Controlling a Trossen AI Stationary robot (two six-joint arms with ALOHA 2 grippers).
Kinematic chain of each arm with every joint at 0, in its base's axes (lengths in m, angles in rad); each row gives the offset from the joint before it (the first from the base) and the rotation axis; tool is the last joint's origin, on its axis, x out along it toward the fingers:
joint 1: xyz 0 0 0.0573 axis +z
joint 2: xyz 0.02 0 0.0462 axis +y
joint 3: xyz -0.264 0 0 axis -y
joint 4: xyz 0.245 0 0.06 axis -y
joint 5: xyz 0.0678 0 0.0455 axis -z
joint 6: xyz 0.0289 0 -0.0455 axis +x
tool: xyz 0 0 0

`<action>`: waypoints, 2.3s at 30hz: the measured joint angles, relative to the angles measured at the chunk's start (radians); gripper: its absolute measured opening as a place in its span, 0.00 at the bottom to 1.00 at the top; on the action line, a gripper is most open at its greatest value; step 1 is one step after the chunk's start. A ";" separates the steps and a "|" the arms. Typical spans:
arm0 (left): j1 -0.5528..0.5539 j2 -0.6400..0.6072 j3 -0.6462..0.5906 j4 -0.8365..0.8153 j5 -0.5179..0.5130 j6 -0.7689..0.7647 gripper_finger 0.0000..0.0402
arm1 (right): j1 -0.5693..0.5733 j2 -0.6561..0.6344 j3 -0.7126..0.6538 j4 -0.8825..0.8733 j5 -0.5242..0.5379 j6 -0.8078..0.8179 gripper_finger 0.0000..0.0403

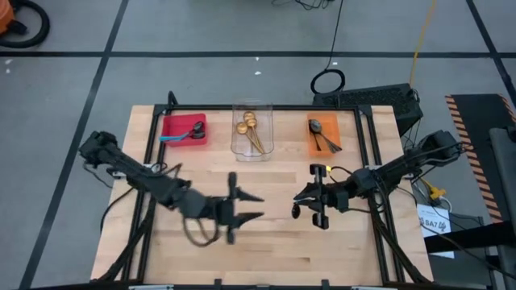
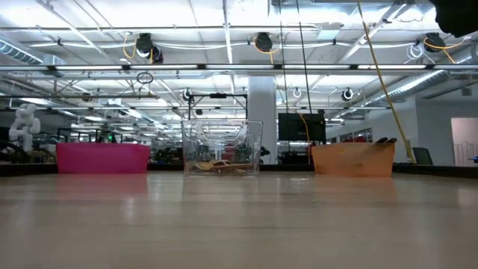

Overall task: Sort silverware by color (type)
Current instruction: Put the blue spoon into the red bin

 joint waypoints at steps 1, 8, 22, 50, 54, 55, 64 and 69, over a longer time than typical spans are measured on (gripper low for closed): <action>0.017 0.015 -0.018 0.061 0.003 0.016 0.43 | 0.000 0.007 0.000 0.018 0.000 0.003 0.06; 0.085 0.104 -0.014 0.360 0.006 0.048 0.43 | -0.001 0.033 0.000 0.025 0.112 -0.024 0.06; 0.153 0.126 0.009 0.440 0.196 -0.023 0.43 | 0.000 0.038 0.000 0.042 0.210 -0.038 0.06; 0.219 0.210 0.008 0.561 0.241 -0.126 0.43 | 0.000 0.038 0.001 0.048 0.210 -0.037 0.06; 0.234 0.232 0.008 0.578 0.240 -0.140 0.42 | 0.000 0.038 0.001 0.048 0.211 -0.038 0.06; 0.234 0.233 0.008 0.579 0.239 -0.134 0.41 | 0.000 0.038 0.001 0.048 0.211 -0.038 0.06; 0.231 0.229 0.009 0.582 0.242 -0.120 0.08 | -0.001 0.038 0.001 0.046 0.215 -0.037 0.06; 0.232 0.228 0.009 0.572 0.227 -0.131 0.03 | 0.000 0.038 0.001 0.041 0.218 -0.035 0.13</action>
